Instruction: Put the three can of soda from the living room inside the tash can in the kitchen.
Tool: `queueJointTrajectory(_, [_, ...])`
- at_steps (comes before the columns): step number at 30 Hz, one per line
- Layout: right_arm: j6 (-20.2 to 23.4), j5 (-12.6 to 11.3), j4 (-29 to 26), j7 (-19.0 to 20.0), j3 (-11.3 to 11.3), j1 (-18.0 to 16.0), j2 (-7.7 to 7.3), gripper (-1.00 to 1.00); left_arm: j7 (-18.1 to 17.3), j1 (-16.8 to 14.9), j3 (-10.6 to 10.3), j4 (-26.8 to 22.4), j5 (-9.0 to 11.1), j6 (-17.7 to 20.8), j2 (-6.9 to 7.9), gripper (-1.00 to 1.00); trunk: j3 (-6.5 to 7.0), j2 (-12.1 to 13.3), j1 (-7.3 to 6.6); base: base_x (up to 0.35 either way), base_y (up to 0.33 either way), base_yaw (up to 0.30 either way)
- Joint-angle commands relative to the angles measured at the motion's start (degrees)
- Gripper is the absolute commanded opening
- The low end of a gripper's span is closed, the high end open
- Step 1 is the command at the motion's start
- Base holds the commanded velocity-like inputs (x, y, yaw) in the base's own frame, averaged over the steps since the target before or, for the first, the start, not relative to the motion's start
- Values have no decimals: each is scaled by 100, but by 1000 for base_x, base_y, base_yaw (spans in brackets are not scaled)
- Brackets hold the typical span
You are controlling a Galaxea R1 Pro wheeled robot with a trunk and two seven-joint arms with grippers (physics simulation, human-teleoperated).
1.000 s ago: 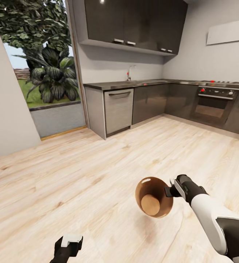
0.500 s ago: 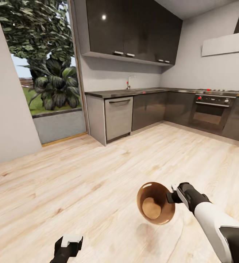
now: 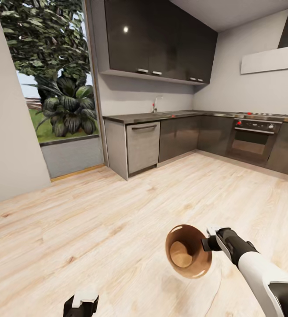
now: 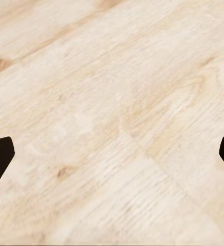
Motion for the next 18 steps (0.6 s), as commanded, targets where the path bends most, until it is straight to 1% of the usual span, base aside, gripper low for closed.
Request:
queueJointTrajectory(1, [-109,-59,-1,31,-23,31,-6,-100,-1,-1,13,11,1,1,2,100,19,41,-23,0,0,0])
queueJointTrajectory(6, [-329,-53,2,42,-22,170,-23,-100,-3,-2,42,24,2,7,11,100,109,242,-133,0,0,0])
queueJointTrajectory(14, [-431,-58,-13,50,-21,312,-41,-100,-3,-2,53,28,2,8,13,100,253,562,-309,0,0,0])
queueJointTrajectory(15, [-669,-64,-15,53,-21,464,-52,-100,12,-2,59,35,2,8,20,100,271,603,-331,0,0,0])
queueJointTrajectory(18, [-717,-64,-17,63,-21,501,-55,-100,14,-2,63,36,2,8,21,100,324,723,-396,0,0,0])
